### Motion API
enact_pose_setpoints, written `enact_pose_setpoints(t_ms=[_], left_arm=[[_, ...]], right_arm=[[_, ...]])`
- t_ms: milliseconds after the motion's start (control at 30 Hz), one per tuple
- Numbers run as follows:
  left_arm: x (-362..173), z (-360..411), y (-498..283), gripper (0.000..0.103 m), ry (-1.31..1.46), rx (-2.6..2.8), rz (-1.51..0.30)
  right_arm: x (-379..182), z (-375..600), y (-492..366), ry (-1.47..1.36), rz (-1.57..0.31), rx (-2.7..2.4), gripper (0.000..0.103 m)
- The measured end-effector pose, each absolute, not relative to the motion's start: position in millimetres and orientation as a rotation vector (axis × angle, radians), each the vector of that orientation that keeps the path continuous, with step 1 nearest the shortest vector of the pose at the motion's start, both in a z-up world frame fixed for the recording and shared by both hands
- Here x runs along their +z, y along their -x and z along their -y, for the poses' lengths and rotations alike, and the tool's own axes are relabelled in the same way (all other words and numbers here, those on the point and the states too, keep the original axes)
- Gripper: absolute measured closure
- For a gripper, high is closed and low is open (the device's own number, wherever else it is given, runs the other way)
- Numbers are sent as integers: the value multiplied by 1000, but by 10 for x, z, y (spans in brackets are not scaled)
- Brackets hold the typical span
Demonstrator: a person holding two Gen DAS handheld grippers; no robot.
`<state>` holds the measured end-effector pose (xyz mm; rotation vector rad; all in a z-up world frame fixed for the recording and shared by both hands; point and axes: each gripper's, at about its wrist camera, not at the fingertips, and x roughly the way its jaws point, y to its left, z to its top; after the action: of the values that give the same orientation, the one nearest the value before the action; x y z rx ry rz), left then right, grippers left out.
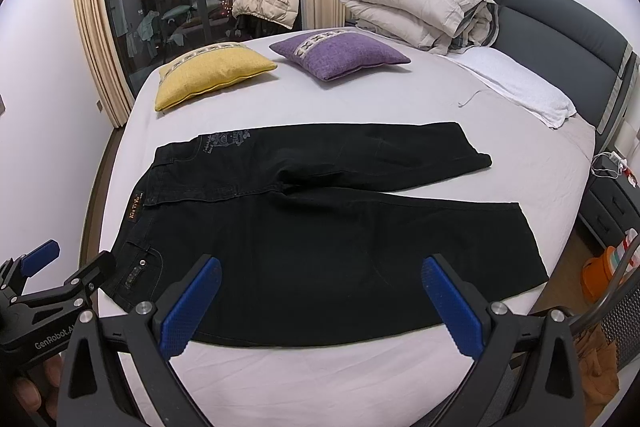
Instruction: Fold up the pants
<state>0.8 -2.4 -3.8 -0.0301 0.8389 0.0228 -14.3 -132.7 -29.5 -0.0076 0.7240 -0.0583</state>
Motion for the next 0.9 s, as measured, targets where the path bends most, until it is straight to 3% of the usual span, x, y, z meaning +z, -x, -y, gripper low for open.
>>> enact_pose_setpoints(t_ms=[900], left_arm=[[-45, 23, -6, 0, 31, 23, -841]], right_arm=[[-355, 1340, 148, 12, -729, -60, 0]])
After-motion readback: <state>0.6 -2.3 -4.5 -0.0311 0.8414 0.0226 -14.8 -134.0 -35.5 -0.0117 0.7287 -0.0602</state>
